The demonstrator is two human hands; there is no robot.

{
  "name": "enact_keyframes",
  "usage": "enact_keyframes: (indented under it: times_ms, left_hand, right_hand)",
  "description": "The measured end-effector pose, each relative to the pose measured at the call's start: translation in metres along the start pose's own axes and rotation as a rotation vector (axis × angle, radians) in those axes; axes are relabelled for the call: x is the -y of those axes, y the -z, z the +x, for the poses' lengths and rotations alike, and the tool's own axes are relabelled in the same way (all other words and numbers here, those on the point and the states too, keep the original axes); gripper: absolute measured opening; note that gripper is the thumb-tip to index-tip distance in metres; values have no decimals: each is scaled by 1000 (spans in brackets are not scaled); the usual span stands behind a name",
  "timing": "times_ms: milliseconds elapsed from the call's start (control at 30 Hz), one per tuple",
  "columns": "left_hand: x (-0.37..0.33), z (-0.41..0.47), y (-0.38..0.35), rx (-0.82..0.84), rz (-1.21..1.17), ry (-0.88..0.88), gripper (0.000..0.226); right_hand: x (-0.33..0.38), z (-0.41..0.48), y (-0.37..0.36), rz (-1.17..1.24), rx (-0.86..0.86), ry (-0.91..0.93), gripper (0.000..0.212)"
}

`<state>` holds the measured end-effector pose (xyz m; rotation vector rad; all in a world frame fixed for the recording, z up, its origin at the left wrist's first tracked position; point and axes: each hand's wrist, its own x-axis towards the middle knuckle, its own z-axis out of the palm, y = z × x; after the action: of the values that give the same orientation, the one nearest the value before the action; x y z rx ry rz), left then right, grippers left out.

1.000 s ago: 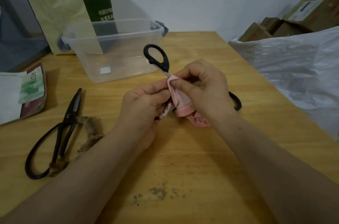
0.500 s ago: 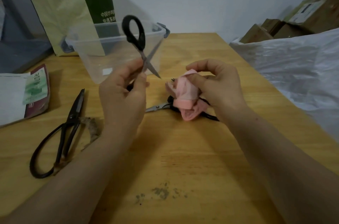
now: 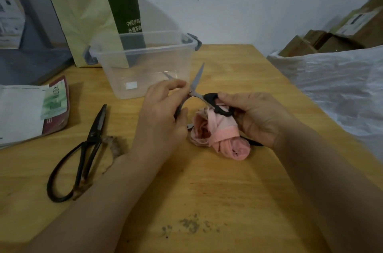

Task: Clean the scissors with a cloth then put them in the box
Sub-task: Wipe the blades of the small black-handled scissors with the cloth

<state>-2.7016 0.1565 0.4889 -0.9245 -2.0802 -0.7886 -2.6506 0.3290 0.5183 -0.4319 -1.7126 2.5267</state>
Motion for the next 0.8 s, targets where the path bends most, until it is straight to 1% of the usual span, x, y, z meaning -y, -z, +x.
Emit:
enact_keyframes:
  times_ms: [33,100,167,200,233,267,367,433,500,567,600,633,700,800]
  left_hand:
    - [-3,0,1,-22,-77,108,44]
    - [-13,2,5,-90,-354,463,51]
    - [-21,7,9,-96,-800,836,43]
    - [-23,9,10,-93,-1027,962,36]
    - [-24,11,11,-94,-1196,1045,31]
    - [-25,12,12,-96,-1298,1091,29]
    - [-26,15,16,-88,-1421,1124,26]
    - [-25,15,18,-84,-1470,1133,27]
    - [-25,15,19,-84,-1488,1141,30]
    - [-24,14,19,-76,-1483,1131,34]
    - [-24,14,20,-68,-1468,1125,33]
    - [-24,14,20,-59,-1451,1122,30]
    - [-25,13,19,-38,-1411,1117,24]
    - [-27,11,16,2,-1340,1101,22]
  right_hand:
    - [-2,2,1,4,-21,11,36]
    - [-4,4,2,28,-28,27,41]
    - [-5,4,3,35,-19,54,37]
    - [-5,4,3,33,-8,65,34]
    - [-6,4,2,31,6,72,33]
    - [-7,4,3,29,16,75,33]
    - [-7,4,2,14,23,77,32]
    - [-6,2,0,-20,-4,93,26]
    - [-3,3,0,-58,-130,132,16]
    - [1,6,5,-137,-319,239,7]
    - [5,6,8,-210,-401,320,7]
    - [8,4,11,-268,-452,401,14]
    - [12,-1,12,-285,-447,508,23]
    - [12,-11,2,-280,-266,605,28]
